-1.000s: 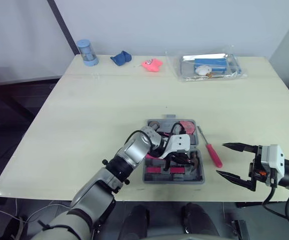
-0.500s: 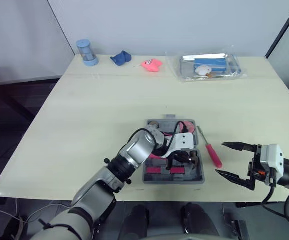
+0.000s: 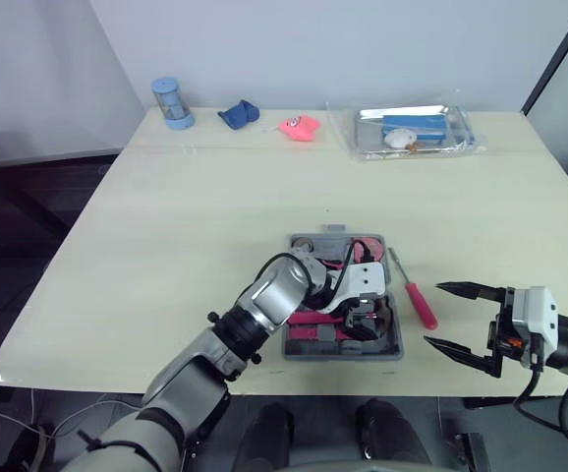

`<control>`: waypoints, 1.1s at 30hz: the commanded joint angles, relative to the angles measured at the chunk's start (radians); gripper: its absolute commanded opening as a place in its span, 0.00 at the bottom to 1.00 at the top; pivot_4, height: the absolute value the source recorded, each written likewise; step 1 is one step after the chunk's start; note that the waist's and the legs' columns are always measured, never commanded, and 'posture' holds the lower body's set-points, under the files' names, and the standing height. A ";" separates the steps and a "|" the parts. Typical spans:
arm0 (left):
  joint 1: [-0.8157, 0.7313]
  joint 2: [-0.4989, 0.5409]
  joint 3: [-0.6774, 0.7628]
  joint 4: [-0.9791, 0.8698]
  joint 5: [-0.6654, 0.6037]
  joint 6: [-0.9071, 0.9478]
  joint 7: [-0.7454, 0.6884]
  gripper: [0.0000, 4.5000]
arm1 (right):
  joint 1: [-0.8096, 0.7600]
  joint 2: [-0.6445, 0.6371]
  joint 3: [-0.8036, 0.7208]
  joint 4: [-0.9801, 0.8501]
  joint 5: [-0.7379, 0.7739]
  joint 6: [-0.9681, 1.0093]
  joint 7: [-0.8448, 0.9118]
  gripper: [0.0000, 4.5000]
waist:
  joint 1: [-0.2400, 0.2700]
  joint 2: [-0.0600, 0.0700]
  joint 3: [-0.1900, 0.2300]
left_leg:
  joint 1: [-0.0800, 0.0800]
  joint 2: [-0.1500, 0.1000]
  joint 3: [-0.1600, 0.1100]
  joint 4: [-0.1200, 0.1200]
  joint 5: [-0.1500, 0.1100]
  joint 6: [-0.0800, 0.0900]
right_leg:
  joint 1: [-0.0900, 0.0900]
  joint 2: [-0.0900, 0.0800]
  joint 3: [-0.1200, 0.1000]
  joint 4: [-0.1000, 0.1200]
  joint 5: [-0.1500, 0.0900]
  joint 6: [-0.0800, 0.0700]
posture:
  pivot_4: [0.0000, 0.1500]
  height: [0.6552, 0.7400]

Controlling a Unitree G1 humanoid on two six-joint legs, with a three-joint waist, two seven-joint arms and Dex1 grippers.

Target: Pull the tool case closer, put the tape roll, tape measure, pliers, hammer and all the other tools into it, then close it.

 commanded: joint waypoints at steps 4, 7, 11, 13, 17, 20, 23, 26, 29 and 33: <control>-0.020 0.029 0.068 -0.048 -0.075 -0.043 -0.023 0.91 | -0.006 -0.005 -0.017 -0.001 0.008 -0.019 0.014 1.00 | 0.002 0.000 0.000 | 0.000 0.000 0.000 0.000 0.000 0.000 | 0.000 0.000 0.000 0.000 0.000 0.000 | 1.00 1.00; -0.020 0.039 0.100 -0.027 -0.107 -0.116 -0.031 0.91 | -0.007 -0.003 -0.018 0.000 0.007 -0.019 0.016 1.00 | 0.002 0.000 0.000 | 0.000 0.000 0.000 0.000 0.000 0.000 | 0.000 0.000 0.000 0.000 0.000 0.000 | 1.00 1.00; -0.012 0.039 0.150 0.018 -0.151 -0.227 -0.032 0.91 | -0.007 -0.001 -0.018 0.000 0.007 -0.019 0.017 1.00 | 0.002 0.000 0.000 | 0.000 0.000 0.000 0.000 0.000 0.000 | 0.000 0.000 0.000 0.000 0.000 0.000 | 1.00 1.00; -0.006 0.030 0.171 0.043 -0.175 -0.258 -0.035 0.80 | -0.008 -0.001 -0.017 0.001 0.007 -0.019 0.017 1.00 | 0.002 0.000 0.000 | 0.000 0.000 0.000 0.000 0.000 0.000 | 0.000 0.000 0.000 0.000 0.000 0.000 | 1.00 1.00; 0.019 0.039 0.177 0.107 -0.179 -0.361 -0.046 0.47 | -0.007 0.000 -0.018 0.000 0.007 -0.019 0.015 1.00 | 0.002 0.000 0.000 | 0.000 0.000 0.000 0.000 0.000 0.000 | 0.000 0.000 0.000 0.000 0.000 0.000 | 1.00 1.00; 0.046 0.042 0.185 0.151 -0.198 -0.478 -0.084 0.15 | -0.008 -0.001 -0.019 0.001 0.007 -0.019 0.015 1.00 | 0.001 0.000 0.000 | 0.000 0.000 0.000 0.000 0.000 0.000 | 0.000 0.000 0.000 0.000 0.000 0.000 | 1.00 1.00; 0.061 0.050 0.190 0.185 -0.195 -0.505 -0.091 0.01 | -0.006 -0.001 -0.021 -0.002 0.008 -0.018 0.014 1.00 | 0.002 0.000 0.000 | 0.000 0.000 0.000 0.000 0.000 0.000 | 0.000 0.000 0.000 0.000 0.000 0.000 | 1.00 1.00; 0.070 0.063 0.192 0.208 -0.193 -0.533 -0.104 0.01 | -0.004 -0.002 -0.022 -0.003 0.008 -0.018 0.013 1.00 | 0.002 0.000 0.000 | 0.000 0.000 0.000 0.000 0.000 0.000 | 0.000 0.000 0.000 0.000 0.000 0.000 | 1.00 1.00; 0.078 0.084 0.193 0.217 -0.190 -0.555 -0.117 0.01 | -0.002 -0.003 -0.023 -0.006 0.010 -0.016 0.014 1.00 | 0.002 0.000 0.000 | 0.000 0.000 0.000 0.000 0.000 0.000 | 0.000 0.000 0.000 0.000 0.000 0.000 | 1.00 1.00; 0.096 0.117 0.182 0.201 -0.180 -0.572 -0.141 0.01 | -0.002 -0.006 -0.026 -0.003 0.011 -0.017 0.019 1.00 | 0.000 0.000 0.000 | 0.000 0.000 0.000 0.000 0.000 0.000 | 0.000 0.000 0.000 0.000 0.000 0.000 | 1.00 1.00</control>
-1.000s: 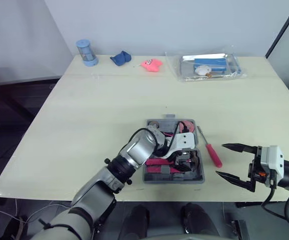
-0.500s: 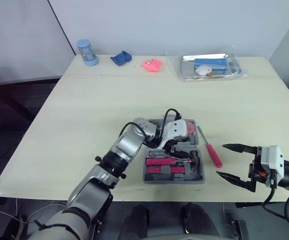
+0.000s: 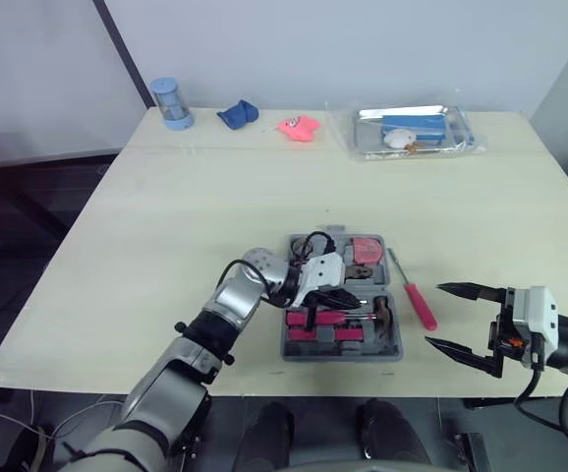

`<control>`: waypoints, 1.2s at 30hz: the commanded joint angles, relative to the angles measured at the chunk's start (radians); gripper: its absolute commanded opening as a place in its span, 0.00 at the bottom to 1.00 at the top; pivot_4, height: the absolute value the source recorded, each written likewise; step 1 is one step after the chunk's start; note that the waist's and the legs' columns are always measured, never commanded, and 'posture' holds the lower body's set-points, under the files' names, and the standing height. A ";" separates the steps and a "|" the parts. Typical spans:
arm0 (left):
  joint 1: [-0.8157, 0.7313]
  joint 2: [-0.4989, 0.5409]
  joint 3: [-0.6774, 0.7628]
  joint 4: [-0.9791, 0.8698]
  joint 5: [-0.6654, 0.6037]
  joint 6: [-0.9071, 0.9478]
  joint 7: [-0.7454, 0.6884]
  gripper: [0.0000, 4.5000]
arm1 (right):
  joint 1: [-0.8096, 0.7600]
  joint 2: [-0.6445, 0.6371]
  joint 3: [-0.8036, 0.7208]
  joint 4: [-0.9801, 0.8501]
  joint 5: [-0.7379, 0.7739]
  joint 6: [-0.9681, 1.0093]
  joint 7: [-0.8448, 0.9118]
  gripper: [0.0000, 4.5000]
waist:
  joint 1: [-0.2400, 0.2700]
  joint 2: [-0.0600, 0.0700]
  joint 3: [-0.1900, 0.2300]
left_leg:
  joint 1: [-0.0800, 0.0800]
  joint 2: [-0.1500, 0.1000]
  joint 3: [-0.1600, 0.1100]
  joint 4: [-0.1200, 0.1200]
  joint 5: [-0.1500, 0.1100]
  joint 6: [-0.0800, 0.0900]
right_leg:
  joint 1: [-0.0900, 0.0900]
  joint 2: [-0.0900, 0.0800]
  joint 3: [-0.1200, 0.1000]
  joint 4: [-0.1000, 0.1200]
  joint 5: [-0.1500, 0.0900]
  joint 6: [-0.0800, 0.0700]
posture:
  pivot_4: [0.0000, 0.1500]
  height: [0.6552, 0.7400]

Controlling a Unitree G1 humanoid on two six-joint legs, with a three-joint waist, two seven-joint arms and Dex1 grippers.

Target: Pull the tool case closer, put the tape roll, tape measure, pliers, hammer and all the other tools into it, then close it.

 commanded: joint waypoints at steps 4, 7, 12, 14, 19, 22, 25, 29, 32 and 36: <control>0.024 0.030 0.012 -0.025 0.003 -0.022 -0.015 0.01 | -0.002 -0.007 -0.025 -0.017 0.010 -0.015 0.002 1.00 | 0.002 0.000 0.000 | 0.000 0.000 0.000 0.000 0.000 0.000 | 0.000 0.000 0.000 0.000 0.000 0.000 | 1.00 1.00; 0.033 0.037 0.018 -0.022 0.008 -0.014 -0.005 0.01 | -0.002 -0.007 -0.028 -0.017 0.010 -0.016 0.001 1.00 | 0.002 0.000 0.000 | 0.000 0.000 0.000 0.000 0.000 0.000 | 0.000 0.000 0.000 0.000 0.000 0.000 | 1.00 1.00; 0.063 0.053 0.000 -0.030 0.021 -0.019 -0.012 0.01 | 0.003 -0.009 -0.033 -0.016 0.010 -0.017 0.003 1.00 | 0.000 0.000 0.000 | 0.000 0.000 0.000 0.000 0.000 0.000 | 0.000 0.000 0.000 0.000 0.000 0.000 | 1.00 1.00; 0.072 0.051 -0.007 -0.017 0.033 -0.017 -0.003 0.01 | 0.002 -0.009 -0.034 -0.015 0.009 -0.017 0.003 1.00 | 0.001 0.000 0.000 | 0.000 0.000 0.000 0.000 0.000 0.000 | 0.000 0.000 0.000 0.000 0.000 0.000 | 1.00 1.00; 0.086 0.044 -0.018 0.039 0.064 -0.024 0.025 0.01 | 0.004 -0.010 -0.037 -0.016 0.010 -0.017 0.004 1.00 | 0.001 0.000 0.000 | 0.000 0.000 0.000 0.000 0.000 0.000 | 0.000 0.000 0.000 0.000 0.000 0.000 | 1.00 1.00; 0.106 0.051 -0.029 0.038 0.069 -0.024 0.015 0.01 | 0.007 -0.010 -0.038 -0.018 0.010 -0.016 0.002 1.00 | 0.001 0.001 -0.001 | 0.002 0.000 0.000 0.000 0.000 0.000 | 0.003 0.000 0.000 0.000 0.000 0.000 | 1.00 1.00; 0.114 0.052 -0.025 0.030 0.064 -0.023 0.015 0.01 | 0.008 -0.010 -0.038 -0.019 0.010 -0.014 0.001 1.00 | 0.000 0.001 -0.001 | 0.003 0.000 0.000 0.000 0.000 0.000 | 0.004 0.000 0.000 -0.001 0.000 0.000 | 1.00 1.00; 0.115 0.034 0.030 0.013 0.011 -0.020 0.038 0.01 | 0.005 0.000 -0.037 -0.014 0.015 -0.009 -0.010 1.00 | 0.000 0.001 -0.001 | 0.004 0.000 0.000 0.000 0.000 0.000 | 0.005 0.000 0.000 -0.001 0.000 0.000 | 1.00 1.00; 0.125 0.026 0.107 -0.046 -0.079 0.026 0.042 0.01 | 0.010 0.019 -0.043 0.003 0.023 -0.014 -0.020 1.00 | 0.000 0.001 -0.001 | 0.004 0.000 -0.001 0.000 0.000 0.000 | 0.005 0.000 -0.001 -0.001 0.000 0.000 | 1.00 1.00; 0.166 0.061 0.189 -0.165 -0.156 0.082 0.058 0.01 | 0.023 0.039 -0.057 0.015 0.028 -0.024 -0.036 1.00 | 0.000 0.001 -0.001 | 0.003 0.000 -0.002 0.000 0.000 0.000 | 0.005 0.000 -0.002 -0.001 0.000 0.000 | 1.00 1.00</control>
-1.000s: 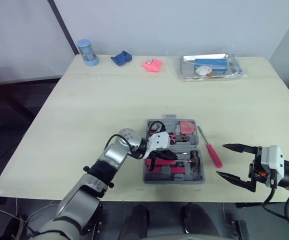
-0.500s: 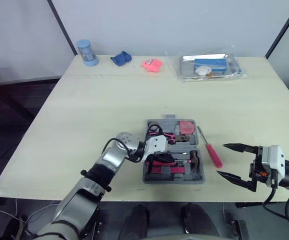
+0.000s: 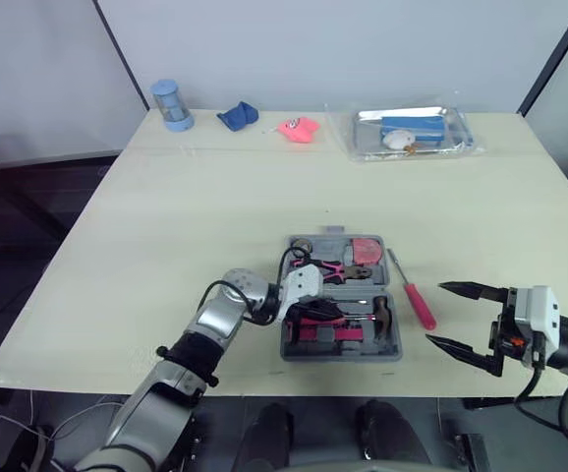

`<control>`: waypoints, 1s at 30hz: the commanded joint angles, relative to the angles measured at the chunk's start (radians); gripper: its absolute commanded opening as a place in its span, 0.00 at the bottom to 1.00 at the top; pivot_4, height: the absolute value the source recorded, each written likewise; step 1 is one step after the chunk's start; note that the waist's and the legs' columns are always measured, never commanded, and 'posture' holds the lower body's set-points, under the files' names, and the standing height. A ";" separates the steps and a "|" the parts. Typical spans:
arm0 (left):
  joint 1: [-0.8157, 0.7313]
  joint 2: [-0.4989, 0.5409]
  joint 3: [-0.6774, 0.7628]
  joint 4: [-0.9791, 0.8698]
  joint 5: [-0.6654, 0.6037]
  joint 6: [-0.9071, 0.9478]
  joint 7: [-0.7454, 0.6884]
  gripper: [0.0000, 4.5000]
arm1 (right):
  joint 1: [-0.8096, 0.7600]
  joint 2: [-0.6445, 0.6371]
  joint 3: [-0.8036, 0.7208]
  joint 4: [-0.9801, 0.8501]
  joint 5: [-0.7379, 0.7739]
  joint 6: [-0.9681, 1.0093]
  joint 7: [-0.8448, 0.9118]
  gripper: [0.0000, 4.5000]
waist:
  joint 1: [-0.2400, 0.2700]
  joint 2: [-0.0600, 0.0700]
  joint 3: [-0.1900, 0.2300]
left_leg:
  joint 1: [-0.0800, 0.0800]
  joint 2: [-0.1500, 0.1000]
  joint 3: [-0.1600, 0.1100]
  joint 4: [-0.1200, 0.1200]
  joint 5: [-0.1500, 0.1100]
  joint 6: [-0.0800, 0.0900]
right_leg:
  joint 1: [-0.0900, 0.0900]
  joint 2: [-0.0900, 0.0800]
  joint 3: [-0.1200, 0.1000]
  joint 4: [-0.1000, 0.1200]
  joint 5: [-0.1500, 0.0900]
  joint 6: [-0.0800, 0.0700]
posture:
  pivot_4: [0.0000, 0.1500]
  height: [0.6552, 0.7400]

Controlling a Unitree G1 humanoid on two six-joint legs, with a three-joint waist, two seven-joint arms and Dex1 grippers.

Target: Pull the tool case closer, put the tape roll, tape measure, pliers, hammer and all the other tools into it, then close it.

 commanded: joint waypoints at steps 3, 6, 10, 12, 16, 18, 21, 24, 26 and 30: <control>0.066 0.062 0.167 -0.217 -0.141 0.104 0.054 0.01 | 0.026 0.032 -0.068 0.019 0.028 -0.032 -0.027 1.00 | 0.000 0.000 0.000 | 0.000 0.000 0.000 0.000 0.000 0.000 | 0.000 0.000 0.000 0.000 0.000 0.000 | 1.00 1.00; 0.139 0.110 0.274 -0.305 -0.199 0.153 0.110 0.01 | 0.054 0.058 -0.109 0.057 0.031 -0.049 -0.045 1.00 | 0.000 0.000 0.000 | 0.000 0.000 -0.001 0.000 0.000 0.000 | 0.000 0.000 0.000 -0.001 0.000 0.000 | 1.00 1.00; 0.245 0.185 0.401 -0.365 -0.270 0.213 0.142 0.01 | 0.100 0.076 -0.166 0.096 0.047 -0.060 -0.048 1.00 | 0.001 0.001 0.000 | 0.000 0.000 0.000 -0.001 0.000 0.000 | 0.000 0.000 -0.001 -0.001 0.000 0.000 | 1.00 1.00; 0.310 0.224 0.457 -0.378 -0.291 0.221 0.142 0.01 | 0.122 0.083 -0.190 0.111 0.049 -0.069 -0.049 1.00 | 0.000 0.001 0.000 | 0.000 0.000 0.000 -0.001 0.000 0.000 | 0.000 0.000 -0.001 -0.001 0.000 0.000 | 1.00 1.00; 0.448 0.274 0.578 -0.384 -0.328 0.219 0.154 0.01 | 0.184 0.094 -0.240 0.160 0.044 -0.101 -0.035 1.00 | 0.001 0.001 0.000 | 0.001 0.001 0.000 -0.002 0.000 0.000 | 0.000 0.000 -0.001 -0.001 0.000 0.000 | 1.00 1.00; 0.509 0.281 0.630 -0.389 -0.346 0.219 0.166 0.17 | 0.216 0.099 -0.266 0.188 0.046 -0.116 -0.026 1.00 | 0.002 0.001 0.000 | 0.000 0.001 0.000 -0.002 0.000 0.000 | 0.000 0.000 -0.001 -0.002 0.000 0.000 | 1.00 1.00; 0.592 0.284 0.697 -0.382 -0.349 0.196 0.186 0.40 | 0.260 0.106 -0.303 0.228 0.050 -0.137 -0.017 1.00 | 0.004 0.001 0.000 | 0.000 0.001 0.000 -0.002 0.000 0.000 | 0.000 -0.001 -0.001 -0.003 0.000 0.000 | 1.00 1.00; 0.670 0.271 0.756 -0.381 -0.364 0.186 0.203 0.67 | 0.298 0.114 -0.335 0.275 0.047 -0.158 -0.011 1.00 | 0.004 0.001 0.000 | 0.001 0.001 0.000 -0.003 0.000 0.000 | 0.001 -0.001 -0.001 -0.004 0.000 0.000 | 1.00 1.00; 0.718 0.262 0.774 -0.385 -0.364 0.173 0.206 0.83 | 0.319 0.115 -0.351 0.303 0.050 -0.162 -0.003 1.00 | 0.003 0.002 0.000 | 0.001 0.001 0.001 -0.003 0.000 0.000 | 0.001 -0.001 0.000 -0.004 0.000 -0.001 | 1.00 1.00; 0.765 0.252 0.789 -0.385 -0.368 0.150 0.215 0.97 | 0.343 0.111 -0.369 0.348 0.047 -0.170 0.009 1.00 | 0.002 0.002 0.000 | 0.001 0.001 0.002 -0.004 0.000 0.000 | 0.001 -0.001 0.001 -0.005 0.000 -0.001 | 1.00 1.00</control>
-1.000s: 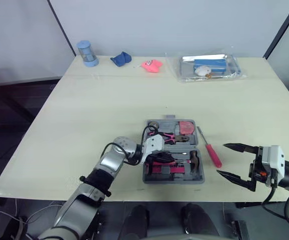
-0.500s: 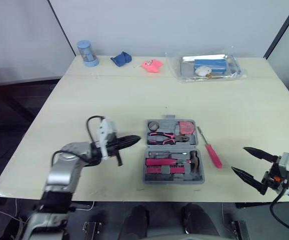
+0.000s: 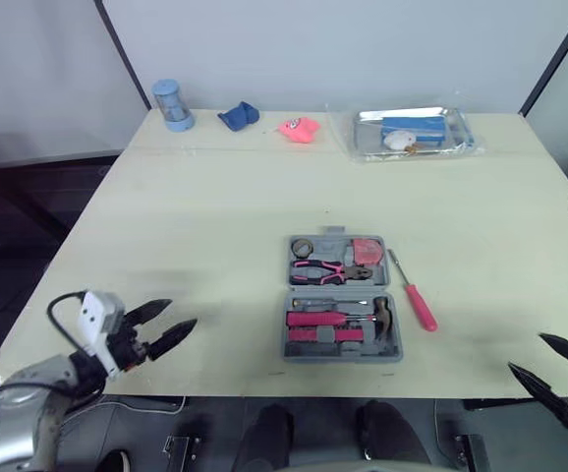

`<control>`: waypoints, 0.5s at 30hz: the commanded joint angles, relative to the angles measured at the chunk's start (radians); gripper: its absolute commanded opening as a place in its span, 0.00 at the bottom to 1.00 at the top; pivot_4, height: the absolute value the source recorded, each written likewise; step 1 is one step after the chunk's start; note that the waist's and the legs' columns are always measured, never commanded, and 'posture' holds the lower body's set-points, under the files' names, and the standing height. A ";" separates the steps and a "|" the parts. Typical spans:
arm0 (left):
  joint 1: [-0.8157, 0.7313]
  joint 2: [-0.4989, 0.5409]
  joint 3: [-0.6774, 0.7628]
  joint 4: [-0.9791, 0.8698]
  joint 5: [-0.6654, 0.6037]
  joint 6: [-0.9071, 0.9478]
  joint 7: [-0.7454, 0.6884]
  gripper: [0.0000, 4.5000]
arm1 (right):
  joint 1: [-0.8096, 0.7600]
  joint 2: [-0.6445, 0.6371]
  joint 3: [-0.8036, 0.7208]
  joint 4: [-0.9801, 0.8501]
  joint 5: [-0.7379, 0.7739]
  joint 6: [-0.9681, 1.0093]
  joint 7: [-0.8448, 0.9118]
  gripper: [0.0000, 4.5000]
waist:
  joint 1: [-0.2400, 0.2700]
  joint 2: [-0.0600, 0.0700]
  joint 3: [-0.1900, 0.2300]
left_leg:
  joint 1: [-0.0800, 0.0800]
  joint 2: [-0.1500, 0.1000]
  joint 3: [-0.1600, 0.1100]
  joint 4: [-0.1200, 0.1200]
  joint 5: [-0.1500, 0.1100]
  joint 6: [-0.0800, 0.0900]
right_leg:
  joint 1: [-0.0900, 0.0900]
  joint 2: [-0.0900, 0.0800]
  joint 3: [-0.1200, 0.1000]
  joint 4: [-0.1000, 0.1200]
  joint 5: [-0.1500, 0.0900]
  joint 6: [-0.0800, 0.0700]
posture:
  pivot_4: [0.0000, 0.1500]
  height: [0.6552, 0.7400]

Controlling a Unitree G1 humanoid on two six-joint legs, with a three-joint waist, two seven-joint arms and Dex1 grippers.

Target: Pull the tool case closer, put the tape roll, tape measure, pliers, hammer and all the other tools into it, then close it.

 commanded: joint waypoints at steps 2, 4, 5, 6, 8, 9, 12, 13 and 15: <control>0.005 0.000 0.034 -0.038 -0.024 -0.029 0.008 0.97 | 0.006 -0.009 -0.036 0.016 0.016 -0.021 0.017 1.00 | 0.000 0.000 0.000 | 0.000 0.000 0.000 0.000 0.000 0.000 | 0.000 0.000 0.000 0.000 0.000 0.000 | 1.00 1.00; -0.007 0.002 0.030 -0.056 -0.037 -0.026 0.009 0.97 | -0.011 -0.016 -0.028 0.009 0.009 -0.018 0.014 1.00 | 0.000 0.000 0.000 | 0.000 0.000 0.001 0.000 0.000 0.000 | 0.000 0.000 0.000 0.000 0.000 0.000 | 1.00 1.00; -0.012 0.005 0.029 -0.063 -0.042 -0.025 0.008 0.97 | -0.018 -0.019 -0.023 0.002 0.006 -0.015 0.012 1.00 | 0.000 0.000 0.000 | 0.000 0.000 0.001 0.000 0.000 0.000 | 0.000 0.000 0.000 0.000 0.000 0.000 | 1.00 1.00; -0.018 0.009 0.027 -0.070 -0.047 -0.026 0.005 0.97 | -0.027 -0.021 -0.017 -0.009 0.003 -0.010 0.008 1.00 | 0.000 0.000 0.000 | 0.000 0.000 0.001 0.000 0.000 0.000 | 0.000 0.000 0.001 0.000 0.000 0.000 | 1.00 1.00; -0.030 0.018 0.023 -0.083 -0.047 -0.029 -0.003 0.97 | -0.046 -0.027 -0.004 -0.035 -0.001 0.009 -0.005 1.00 | -0.001 0.000 0.000 | 0.000 0.000 0.001 0.000 0.000 0.000 | 0.000 0.000 0.001 0.000 0.000 0.000 | 1.00 1.00; -0.036 0.023 0.021 -0.091 -0.050 -0.029 -0.008 0.97 | -0.056 -0.030 0.003 -0.053 0.005 0.030 -0.014 1.00 | -0.002 0.000 0.000 | 0.000 0.000 0.001 0.000 0.000 0.000 | 0.000 0.000 0.001 0.000 0.000 0.000 | 1.00 1.00; -0.053 0.033 0.013 -0.128 -0.069 -0.017 -0.020 0.97 | -0.099 -0.042 0.031 -0.098 -0.003 0.076 -0.046 1.00 | -0.002 0.000 0.000 | 0.000 0.000 0.001 0.000 0.000 0.000 | 0.000 0.000 0.001 0.000 0.000 0.000 | 1.00 1.00; -0.057 0.038 0.008 -0.141 -0.073 -0.016 -0.026 0.97 | -0.114 -0.047 0.042 -0.110 -0.011 0.089 -0.060 1.00 | -0.002 0.000 0.000 | 0.000 0.000 0.001 0.000 0.000 0.000 | 0.000 0.000 0.001 0.000 0.000 0.000 | 1.00 1.00; -0.071 0.050 -0.008 -0.185 -0.089 -0.006 -0.038 0.97 | -0.175 -0.047 0.081 -0.158 -0.010 0.163 -0.125 1.00 | -0.001 0.000 0.000 | 0.000 0.000 0.001 0.000 0.000 0.000 | 0.000 0.000 0.001 0.000 0.000 0.000 | 1.00 1.00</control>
